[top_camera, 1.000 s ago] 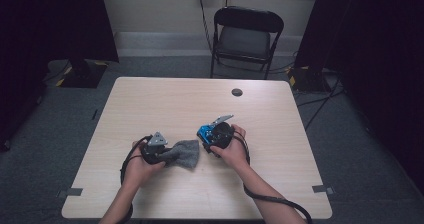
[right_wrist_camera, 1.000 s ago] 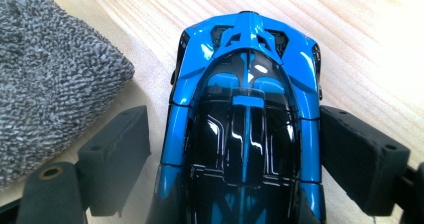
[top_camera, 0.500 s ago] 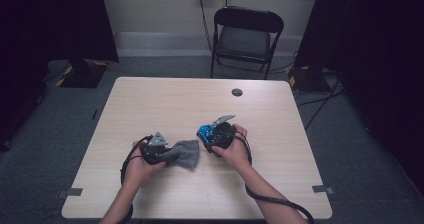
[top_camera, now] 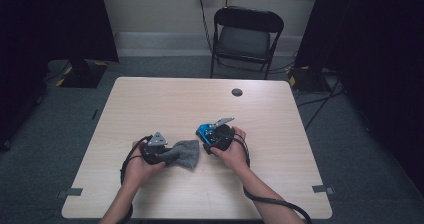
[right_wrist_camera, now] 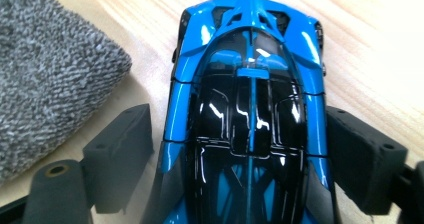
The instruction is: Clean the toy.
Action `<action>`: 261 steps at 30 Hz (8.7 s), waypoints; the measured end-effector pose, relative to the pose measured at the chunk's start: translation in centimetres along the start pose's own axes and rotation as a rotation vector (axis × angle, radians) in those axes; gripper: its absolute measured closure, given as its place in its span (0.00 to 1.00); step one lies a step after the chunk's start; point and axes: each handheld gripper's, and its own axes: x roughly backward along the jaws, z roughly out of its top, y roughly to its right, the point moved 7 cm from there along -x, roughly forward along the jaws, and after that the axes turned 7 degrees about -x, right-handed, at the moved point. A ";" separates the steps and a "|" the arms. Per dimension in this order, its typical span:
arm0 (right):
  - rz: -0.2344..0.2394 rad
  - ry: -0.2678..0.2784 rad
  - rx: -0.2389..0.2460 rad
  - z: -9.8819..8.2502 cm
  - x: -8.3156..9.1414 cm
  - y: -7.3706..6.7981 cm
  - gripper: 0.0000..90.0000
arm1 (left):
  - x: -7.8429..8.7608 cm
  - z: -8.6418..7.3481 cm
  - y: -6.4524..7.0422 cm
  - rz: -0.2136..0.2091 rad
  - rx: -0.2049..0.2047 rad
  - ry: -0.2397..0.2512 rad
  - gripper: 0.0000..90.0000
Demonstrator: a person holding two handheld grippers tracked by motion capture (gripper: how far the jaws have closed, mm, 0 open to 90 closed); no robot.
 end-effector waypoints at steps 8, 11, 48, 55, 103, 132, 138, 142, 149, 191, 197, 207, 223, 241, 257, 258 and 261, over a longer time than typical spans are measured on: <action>-0.038 0.000 -0.028 0.0 0.3 0.1 0.29 | 0.0 0.0 0.0 0.013 -0.005 -0.003 0.75; -0.039 -0.010 -0.027 0.0 0.4 0.1 0.29 | 0.1 0.0 0.1 0.001 0.015 0.000 0.75; 0.080 0.040 0.142 -1.3 5.3 -3.4 0.29 | 0.1 5.3 -5.8 0.273 0.234 0.086 0.79; 0.111 0.058 0.171 -1.0 5.5 -4.8 0.29 | -1.7 6.8 -5.0 0.262 0.215 0.054 0.79; -0.032 0.040 0.038 -1.3 6.0 2.6 0.29 | -0.3 5.4 -3.3 0.106 0.254 0.131 0.81; 0.058 0.038 0.128 -1.3 5.5 -2.2 0.29 | -2.6 7.6 -2.6 0.083 0.255 0.168 0.81; 0.039 0.035 0.116 -1.4 5.3 -1.4 0.29 | -2.4 7.5 -2.5 0.067 0.261 0.170 0.81; 0.031 0.035 0.110 -1.4 5.4 -1.0 0.29 | -2.3 7.2 -2.5 0.061 0.271 0.173 0.81; 0.014 0.034 0.092 -1.4 5.5 -0.2 0.29 | -2.1 7.0 -2.3 0.044 0.280 0.177 0.81; 0.086 0.077 0.112 -1.0 6.5 -2.2 0.29 | -2.0 8.2 -3.8 0.122 0.314 0.210 0.80; 0.079 0.071 0.105 -1.1 6.1 -2.0 0.29 | -2.6 8.5 -2.7 0.070 0.291 0.200 0.80; 0.058 0.063 0.092 -1.4 5.9 -1.0 0.29 | -2.7 8.2 -2.4 0.045 0.289 0.198 0.81; 0.018 0.050 0.062 -1.6 6.1 0.9 0.29 | -1.5 7.1 -2.4 0.037 0.289 0.195 0.80; 0.011 0.108 0.019 -0.2 7.4 1.9 0.29 | -2.0 6.0 -2.7 0.096 0.273 0.144 0.80; 0.024 0.129 -0.018 0.4 6.7 1.4 0.29 | -4.8 7.5 1.2 -0.046 0.244 0.157 0.80; 0.026 0.129 -0.025 0.4 6.6 1.4 0.29 | -4.9 7.6 1.4 -0.049 0.234 0.153 0.81; 0.019 0.122 -0.025 0.5 6.4 1.5 0.29 | -5.1 7.9 2.0 -0.057 0.211 0.144 0.80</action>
